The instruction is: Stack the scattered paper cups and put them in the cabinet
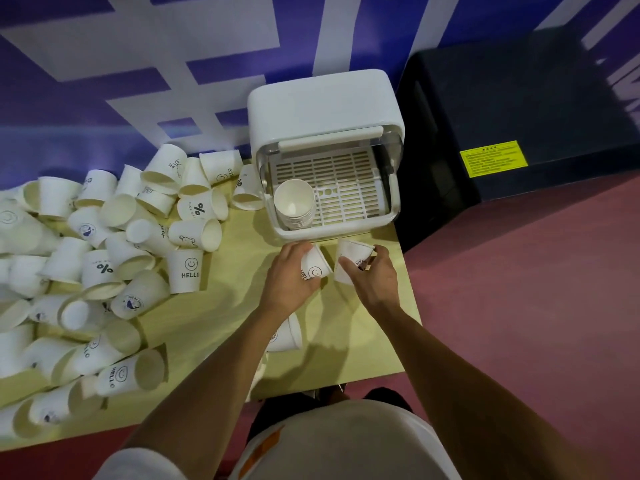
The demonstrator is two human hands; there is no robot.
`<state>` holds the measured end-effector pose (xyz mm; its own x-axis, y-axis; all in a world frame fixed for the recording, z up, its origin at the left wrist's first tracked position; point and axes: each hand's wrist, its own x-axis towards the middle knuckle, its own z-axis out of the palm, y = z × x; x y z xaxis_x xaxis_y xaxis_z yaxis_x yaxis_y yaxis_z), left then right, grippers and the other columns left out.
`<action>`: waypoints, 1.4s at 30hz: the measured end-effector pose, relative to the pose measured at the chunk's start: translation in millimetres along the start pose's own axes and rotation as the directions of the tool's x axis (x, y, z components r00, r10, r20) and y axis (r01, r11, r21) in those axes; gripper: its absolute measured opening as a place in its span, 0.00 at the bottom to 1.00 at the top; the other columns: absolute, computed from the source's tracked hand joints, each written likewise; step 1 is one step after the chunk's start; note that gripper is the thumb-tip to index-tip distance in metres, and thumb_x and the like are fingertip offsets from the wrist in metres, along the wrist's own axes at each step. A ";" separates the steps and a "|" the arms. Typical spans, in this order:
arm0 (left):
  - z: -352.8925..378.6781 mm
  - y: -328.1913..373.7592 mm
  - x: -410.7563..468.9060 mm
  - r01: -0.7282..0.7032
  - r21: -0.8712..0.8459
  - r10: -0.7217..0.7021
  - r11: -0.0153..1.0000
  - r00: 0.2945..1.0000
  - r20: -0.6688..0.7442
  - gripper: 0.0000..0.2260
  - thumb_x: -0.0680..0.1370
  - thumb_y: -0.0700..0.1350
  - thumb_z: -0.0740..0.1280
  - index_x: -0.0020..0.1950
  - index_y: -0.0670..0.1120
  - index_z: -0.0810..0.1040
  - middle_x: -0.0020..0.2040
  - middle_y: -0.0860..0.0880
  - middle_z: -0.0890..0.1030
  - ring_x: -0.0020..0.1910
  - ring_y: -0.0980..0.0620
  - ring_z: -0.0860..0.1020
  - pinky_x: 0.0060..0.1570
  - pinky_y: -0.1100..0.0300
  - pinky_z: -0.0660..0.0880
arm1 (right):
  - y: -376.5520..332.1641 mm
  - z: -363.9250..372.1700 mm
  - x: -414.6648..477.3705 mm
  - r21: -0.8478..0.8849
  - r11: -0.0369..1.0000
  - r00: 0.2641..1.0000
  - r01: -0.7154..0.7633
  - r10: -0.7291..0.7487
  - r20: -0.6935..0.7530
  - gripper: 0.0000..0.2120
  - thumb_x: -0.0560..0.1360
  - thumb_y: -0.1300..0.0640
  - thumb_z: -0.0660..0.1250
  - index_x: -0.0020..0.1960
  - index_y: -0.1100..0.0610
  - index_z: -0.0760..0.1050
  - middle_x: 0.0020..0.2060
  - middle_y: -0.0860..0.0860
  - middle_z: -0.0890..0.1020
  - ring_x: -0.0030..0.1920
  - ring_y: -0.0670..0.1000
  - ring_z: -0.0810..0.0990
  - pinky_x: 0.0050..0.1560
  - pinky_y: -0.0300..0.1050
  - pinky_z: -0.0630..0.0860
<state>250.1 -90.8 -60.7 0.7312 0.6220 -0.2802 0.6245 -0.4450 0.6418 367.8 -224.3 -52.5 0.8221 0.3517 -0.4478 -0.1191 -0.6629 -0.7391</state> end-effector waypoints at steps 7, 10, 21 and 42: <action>-17.1 -6.7 -23.2 0.079 -0.188 -0.088 0.979 0.995 -0.042 0.23 0.69 0.51 0.76 0.61 0.52 0.73 0.57 0.55 0.77 0.57 0.53 0.76 0.55 0.57 0.73 | -3.5 4.5 -24.1 0.100 0.994 0.999 0.040 -0.038 -0.030 0.31 0.72 0.42 0.75 0.68 0.56 0.69 0.51 0.51 0.83 0.45 0.42 0.81 0.50 0.51 0.81; -28.1 -9.6 -32.6 0.122 -0.238 -0.140 0.964 0.989 -0.056 0.20 0.70 0.54 0.76 0.56 0.54 0.72 0.52 0.58 0.78 0.53 0.55 0.77 0.53 0.53 0.75 | -9.4 8.2 -36.9 0.121 0.992 0.998 0.043 -0.037 -0.045 0.27 0.73 0.42 0.74 0.64 0.55 0.69 0.49 0.50 0.83 0.44 0.42 0.82 0.50 0.52 0.81; -92.3 -32.7 -36.7 0.022 -0.282 -0.047 0.959 0.995 -0.084 0.20 0.69 0.55 0.77 0.58 0.53 0.78 0.53 0.55 0.80 0.50 0.55 0.78 0.48 0.59 0.74 | -66.0 25.8 -71.8 0.183 0.968 0.974 0.169 -0.136 -0.181 0.19 0.75 0.46 0.74 0.59 0.51 0.71 0.47 0.44 0.82 0.45 0.41 0.81 0.45 0.41 0.79; -141.2 -48.5 -30.4 -0.013 -0.380 -0.027 0.925 0.995 -0.098 0.21 0.72 0.53 0.76 0.62 0.52 0.77 0.56 0.57 0.78 0.54 0.57 0.76 0.44 0.72 0.69 | -148.9 39.9 -48.9 0.009 0.910 0.885 0.414 -0.400 -0.238 0.26 0.71 0.54 0.75 0.64 0.53 0.69 0.52 0.47 0.80 0.54 0.51 0.79 0.52 0.46 0.74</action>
<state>158.8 2.8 17.5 0.6840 0.6936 -0.2260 0.4638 -0.1744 0.8686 323.1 -116.5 59.3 0.9078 0.4190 0.0195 0.2270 -0.4517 -0.8628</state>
